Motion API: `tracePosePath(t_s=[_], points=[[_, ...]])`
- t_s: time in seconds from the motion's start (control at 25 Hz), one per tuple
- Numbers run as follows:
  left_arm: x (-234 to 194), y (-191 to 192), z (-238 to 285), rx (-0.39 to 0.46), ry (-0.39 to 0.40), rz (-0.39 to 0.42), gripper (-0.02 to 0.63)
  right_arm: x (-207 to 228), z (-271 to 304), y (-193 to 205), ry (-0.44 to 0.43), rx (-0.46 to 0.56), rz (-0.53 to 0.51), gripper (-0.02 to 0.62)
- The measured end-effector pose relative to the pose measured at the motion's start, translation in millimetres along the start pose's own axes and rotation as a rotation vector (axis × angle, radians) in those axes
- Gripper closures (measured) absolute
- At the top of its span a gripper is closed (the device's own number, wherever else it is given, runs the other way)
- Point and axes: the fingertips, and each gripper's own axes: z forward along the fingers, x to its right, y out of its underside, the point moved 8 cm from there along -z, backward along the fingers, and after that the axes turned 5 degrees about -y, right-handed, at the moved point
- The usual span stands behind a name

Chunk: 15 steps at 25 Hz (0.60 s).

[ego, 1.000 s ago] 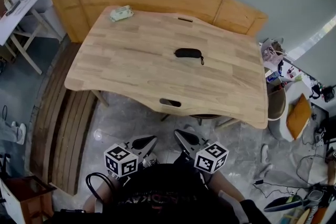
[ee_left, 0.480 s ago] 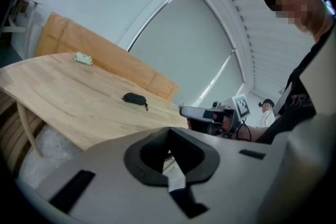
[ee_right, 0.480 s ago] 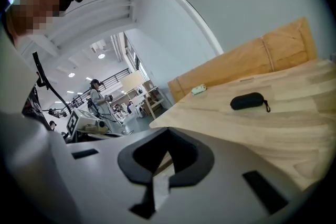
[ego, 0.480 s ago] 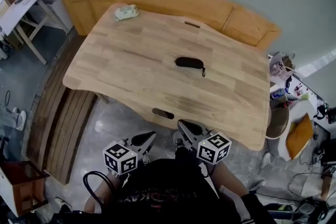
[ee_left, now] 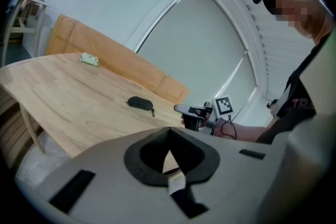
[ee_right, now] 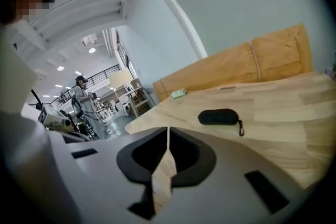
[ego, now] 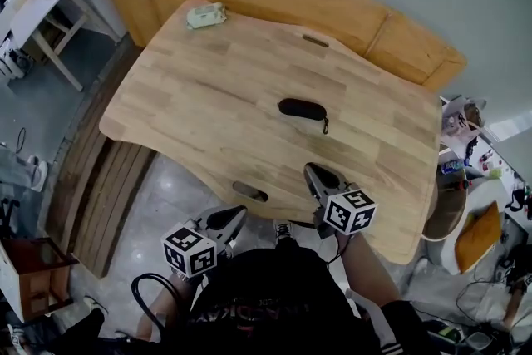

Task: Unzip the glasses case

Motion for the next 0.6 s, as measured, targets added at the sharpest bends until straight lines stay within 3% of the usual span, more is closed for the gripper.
tracePosePath(t_s=[0.16, 0.32, 0.48, 0.6], points=[[6.5, -2.9, 20.2, 0.011, -0.027, -0.030, 0.595, 41.8, 10.7, -10.1, -0.015, -0.059, -0.025, 0.509], [10.1, -1.8, 31.2, 0.021, -0.068, -0.077, 0.595, 86.0, 30.0, -21.4, 0.015, -0.141, -0.118, 0.438], [14.0, 2.2, 37.2, 0.017, -0.114, -0.120, 0.595, 128.6, 59.5, -37.4, 0.101, -0.276, -0.419, 0.383], [17.0, 4.9, 38.7, 0.016, -0.145, -0.142, 0.595, 148.8, 89.5, -40.3, 0.106, -0.407, -0.649, 0.339]])
